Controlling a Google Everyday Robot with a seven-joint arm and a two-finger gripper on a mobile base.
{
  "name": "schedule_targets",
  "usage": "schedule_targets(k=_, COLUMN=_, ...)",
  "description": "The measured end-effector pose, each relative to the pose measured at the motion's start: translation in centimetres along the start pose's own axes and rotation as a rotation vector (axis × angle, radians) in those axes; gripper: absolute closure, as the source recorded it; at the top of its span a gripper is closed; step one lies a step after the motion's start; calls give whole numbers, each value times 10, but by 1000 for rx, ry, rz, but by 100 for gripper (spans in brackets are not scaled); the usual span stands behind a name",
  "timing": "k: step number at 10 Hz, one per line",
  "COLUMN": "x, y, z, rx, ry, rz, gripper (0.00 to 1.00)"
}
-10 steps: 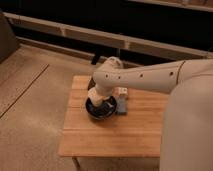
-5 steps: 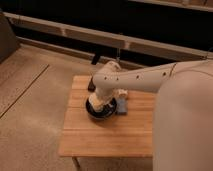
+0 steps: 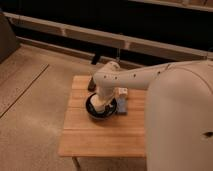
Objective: Place the ceramic cup in the ceramic bowl
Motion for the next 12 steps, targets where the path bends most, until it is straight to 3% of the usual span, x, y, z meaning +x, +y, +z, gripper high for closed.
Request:
schedule_targets(k=1, x=-3, y=1, z=0, rx=0, ry=-1, rz=-4, gripper=99)
schedule_targets(k=3, x=-3, y=4, z=3, rx=-3, ry=5, rz=-13, gripper=88)
schedule_targets(k=9, x=2, y=9, z=6, rx=-10, ry=29, rz=-23, gripper=27)
schedule_targets(k=10, x=2, y=8, z=6, rx=-10, ry=31, rz=-22, gripper=21)
schedule_targets(k=12, x=2, y=8, z=7, rx=-11, ry=33, rz=-19, gripper=20)
